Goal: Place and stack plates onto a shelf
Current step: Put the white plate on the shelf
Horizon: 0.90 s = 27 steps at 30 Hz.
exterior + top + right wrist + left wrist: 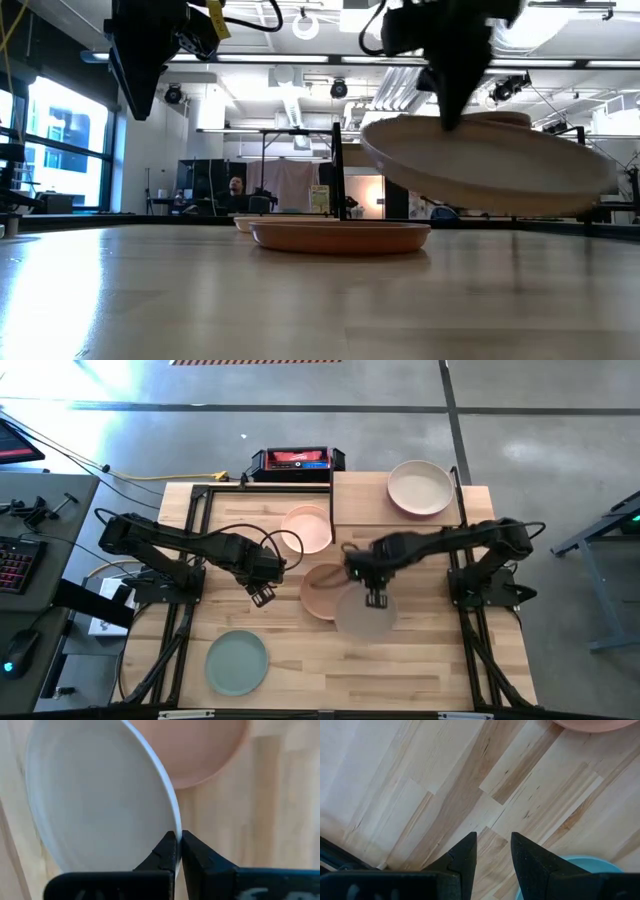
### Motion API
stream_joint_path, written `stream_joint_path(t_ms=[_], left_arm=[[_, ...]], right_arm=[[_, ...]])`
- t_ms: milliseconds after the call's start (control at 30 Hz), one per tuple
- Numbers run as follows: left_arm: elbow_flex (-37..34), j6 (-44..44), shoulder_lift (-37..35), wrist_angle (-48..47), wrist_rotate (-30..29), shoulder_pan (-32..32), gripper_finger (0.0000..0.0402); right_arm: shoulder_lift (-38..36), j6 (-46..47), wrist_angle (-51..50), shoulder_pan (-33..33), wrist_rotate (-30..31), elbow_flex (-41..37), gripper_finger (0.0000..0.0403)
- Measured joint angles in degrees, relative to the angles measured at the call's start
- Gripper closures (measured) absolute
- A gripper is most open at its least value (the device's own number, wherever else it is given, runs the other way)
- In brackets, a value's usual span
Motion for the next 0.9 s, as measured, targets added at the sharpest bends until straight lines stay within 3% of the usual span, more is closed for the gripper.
stream_joint_path(t_ms=[433,900], left_arm=[[0.0,3.49,0.0,-0.04,-5.46,0.02,0.0291],[0.02,15.31,0.0,-0.07,-19.22,7.72,0.0291]], right_arm=[[0.0,-5.83,-4.77,-17.95,-0.1,15.77,0.0403],[-0.02,-6.27,-6.48,-35.32,-1.66,27.68,0.0403]])
